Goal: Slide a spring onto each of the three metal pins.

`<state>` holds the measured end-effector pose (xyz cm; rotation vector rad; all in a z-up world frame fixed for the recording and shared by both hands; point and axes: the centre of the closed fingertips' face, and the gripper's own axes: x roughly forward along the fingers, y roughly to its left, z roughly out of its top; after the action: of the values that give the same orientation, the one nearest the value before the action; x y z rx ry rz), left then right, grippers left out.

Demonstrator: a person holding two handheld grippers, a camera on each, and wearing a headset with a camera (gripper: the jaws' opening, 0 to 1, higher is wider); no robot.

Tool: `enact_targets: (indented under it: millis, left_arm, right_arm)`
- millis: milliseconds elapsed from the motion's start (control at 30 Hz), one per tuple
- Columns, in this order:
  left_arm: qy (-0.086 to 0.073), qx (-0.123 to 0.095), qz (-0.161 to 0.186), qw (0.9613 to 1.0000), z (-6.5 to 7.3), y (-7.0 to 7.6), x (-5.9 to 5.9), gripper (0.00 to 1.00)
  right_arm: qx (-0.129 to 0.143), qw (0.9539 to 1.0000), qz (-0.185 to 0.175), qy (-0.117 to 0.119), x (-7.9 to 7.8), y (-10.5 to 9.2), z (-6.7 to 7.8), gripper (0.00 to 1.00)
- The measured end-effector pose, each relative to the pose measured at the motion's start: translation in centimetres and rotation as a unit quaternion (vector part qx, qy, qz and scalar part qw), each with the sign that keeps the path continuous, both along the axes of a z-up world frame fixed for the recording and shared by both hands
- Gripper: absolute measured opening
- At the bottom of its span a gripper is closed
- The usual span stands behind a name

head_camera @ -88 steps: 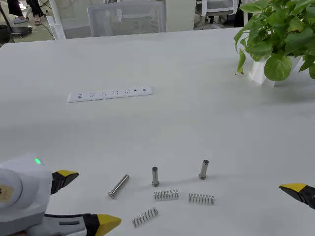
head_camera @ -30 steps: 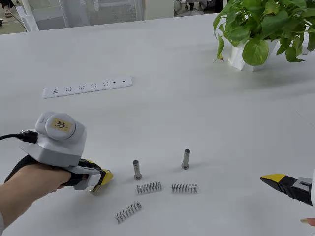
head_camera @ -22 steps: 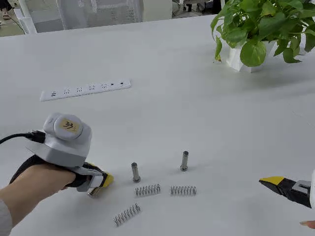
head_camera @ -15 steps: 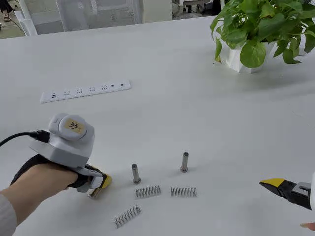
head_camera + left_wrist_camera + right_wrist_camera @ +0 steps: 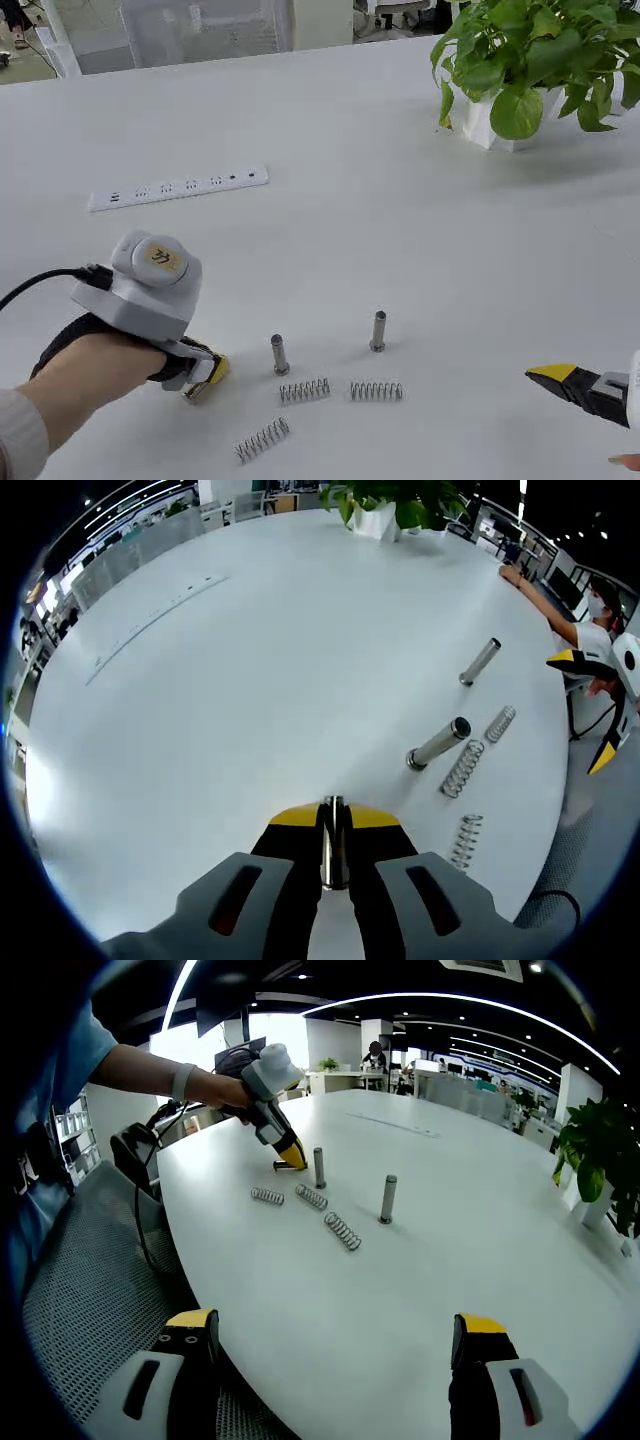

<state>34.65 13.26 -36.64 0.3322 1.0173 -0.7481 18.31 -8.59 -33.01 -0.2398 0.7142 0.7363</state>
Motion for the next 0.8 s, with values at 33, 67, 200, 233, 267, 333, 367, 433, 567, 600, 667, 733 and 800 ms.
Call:
enact_targets:
  millis: [33, 67, 200, 233, 267, 333, 367, 433, 567, 600, 667, 733, 800]
  left_arm:
    - [-0.002, -0.002, 0.002, 1.0, 0.0, 0.0, 0.0, 0.05]
    - [-0.004, -0.005, 0.004, 1.0, 0.0, 0.1, 0.1, 0.05]
    - [-0.009, -0.012, 0.01, 0.9998, 0.0, 0.1, 0.1, 0.05]
    - [-0.008, -0.013, 0.012, 0.9998, 0.0, 0.2, 0.1, 0.05]
    - [-0.008, -0.015, 0.013, 0.9998, 0.0, 0.3, 0.1, 0.05]
    - [-0.01, -0.021, 0.018, 0.9996, 0.3, 0.5, 0.2, 0.04]
    - [-0.011, -0.023, 0.019, 0.9995, 0.5, 0.6, 0.2, 0.04]
    - [-0.014, -0.027, 0.021, 0.9993, 0.9, 0.7, 0.2, 0.04]
    - [-0.024, -0.034, 0.023, 0.9989, 1.7, 1.1, 0.4, 0.04]
    - [-0.025, -0.035, 0.023, 0.9988, 1.8, 1.2, 0.4, 0.04]
    - [-0.03, -0.036, 0.024, 0.9986, 2.2, 1.5, 0.4, 0.04]
    - [-0.033, -0.038, 0.026, 0.9984, 2.4, 1.7, 0.4, 0.04]
    - [-0.035, -0.039, 0.026, 0.9983, 2.7, 1.9, 0.4, 0.04]
  right_arm:
    - [0.0, 1.0, 0.001, 0.0, 0.0, 0.0, 0.0, 0.97]
    - [-0.001, 1.0, 0.001, 0.001, -0.1, 0.1, -0.1, 0.97]
    - [0.002, 1.0, 0.002, 0.001, -0.1, 0.3, 0.0, 0.97]
    - [0.002, 1.0, 0.002, 0.001, -0.1, 0.3, 0.0, 0.97]
    - [0.001, 1.0, 0.003, 0.001, -0.1, 0.3, 0.0, 0.97]
    - [0.001, 1.0, 0.004, 0.001, -0.1, 0.4, 0.0, 0.97]
    - [0.001, 1.0, 0.004, 0.001, -0.1, 0.4, 0.0, 0.97]
    - [0.001, 1.0, 0.005, 0.002, -0.1, 0.5, -0.1, 0.97]
    - [0.001, 1.0, 0.008, 0.002, -0.1, 0.6, 0.0, 0.96]
    - [0.002, 1.0, 0.008, 0.002, -0.1, 0.7, 0.0, 0.96]
    - [0.001, 0.9999, 0.01, 0.002, 0.0, 0.8, 0.0, 0.96]
    - [0.001, 0.9999, 0.011, 0.003, 0.0, 0.8, 0.0, 0.96]
    - [0.002, 0.9999, 0.012, 0.003, 0.0, 0.9, 0.0, 0.96]
